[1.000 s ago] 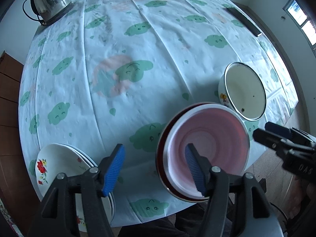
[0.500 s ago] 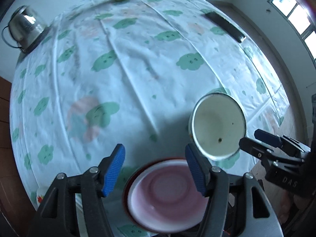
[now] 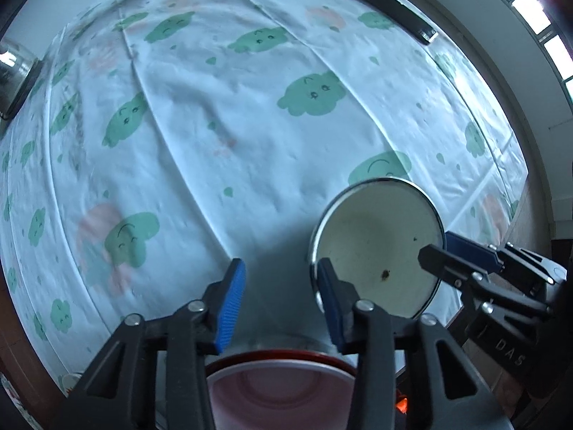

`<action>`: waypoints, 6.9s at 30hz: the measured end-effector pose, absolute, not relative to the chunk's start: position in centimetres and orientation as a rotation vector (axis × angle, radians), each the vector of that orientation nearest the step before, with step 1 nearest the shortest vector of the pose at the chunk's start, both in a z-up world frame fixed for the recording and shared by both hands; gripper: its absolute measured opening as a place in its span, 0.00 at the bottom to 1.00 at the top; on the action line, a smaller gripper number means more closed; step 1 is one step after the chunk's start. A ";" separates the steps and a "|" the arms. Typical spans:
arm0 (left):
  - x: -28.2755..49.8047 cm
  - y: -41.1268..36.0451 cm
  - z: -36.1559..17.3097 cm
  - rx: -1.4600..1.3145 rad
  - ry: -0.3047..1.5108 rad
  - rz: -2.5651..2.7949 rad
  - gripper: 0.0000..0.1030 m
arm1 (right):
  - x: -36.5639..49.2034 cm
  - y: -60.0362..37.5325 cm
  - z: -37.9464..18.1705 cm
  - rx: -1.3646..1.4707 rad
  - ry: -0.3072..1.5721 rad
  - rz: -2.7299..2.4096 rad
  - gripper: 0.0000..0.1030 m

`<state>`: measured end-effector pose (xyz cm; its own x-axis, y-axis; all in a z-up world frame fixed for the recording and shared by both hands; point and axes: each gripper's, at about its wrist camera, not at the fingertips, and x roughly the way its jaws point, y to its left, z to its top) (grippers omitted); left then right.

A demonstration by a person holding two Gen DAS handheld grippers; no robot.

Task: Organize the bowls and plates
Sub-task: 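Close both grippers on the enamel bowl rim, then lift the enamel bowl with both grippers over the pink bowl, then lower the enamel bowl into the pink bowl with both grippers, then open both grippers to release the enamel bowl, then close both grippers on the rim of the nested bowl stack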

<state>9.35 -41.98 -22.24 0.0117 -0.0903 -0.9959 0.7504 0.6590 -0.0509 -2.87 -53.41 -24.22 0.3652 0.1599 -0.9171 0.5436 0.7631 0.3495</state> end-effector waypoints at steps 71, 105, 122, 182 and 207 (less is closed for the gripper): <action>6.9 -32.3 -13.8 0.392 1.420 -0.654 0.07 | -2.7 -44.7 -16.3 0.519 1.179 -0.016 0.10; 6.2 -29.9 -16.0 0.364 1.474 -0.599 0.07 | -2.6 -42.4 -18.6 0.509 1.241 0.039 0.10; 6.1 -29.7 -17.3 0.369 1.502 -0.583 0.07 | -2.6 -42.0 -19.8 0.512 1.278 0.056 0.10; 5.4 -28.8 -18.4 0.384 1.443 -0.621 0.33 | -2.9 -41.7 -20.2 0.559 1.232 0.021 0.41; 5.1 -28.1 -17.9 0.455 1.341 -0.569 0.60 | -3.2 -41.6 -20.5 0.507 1.238 -0.050 0.54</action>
<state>5.10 -28.06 -17.93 0.1296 -0.1228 -0.9839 0.6228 0.7822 -0.0156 -3.21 -41.64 -20.49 0.3404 0.2333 -0.9109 0.3063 0.8884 0.3420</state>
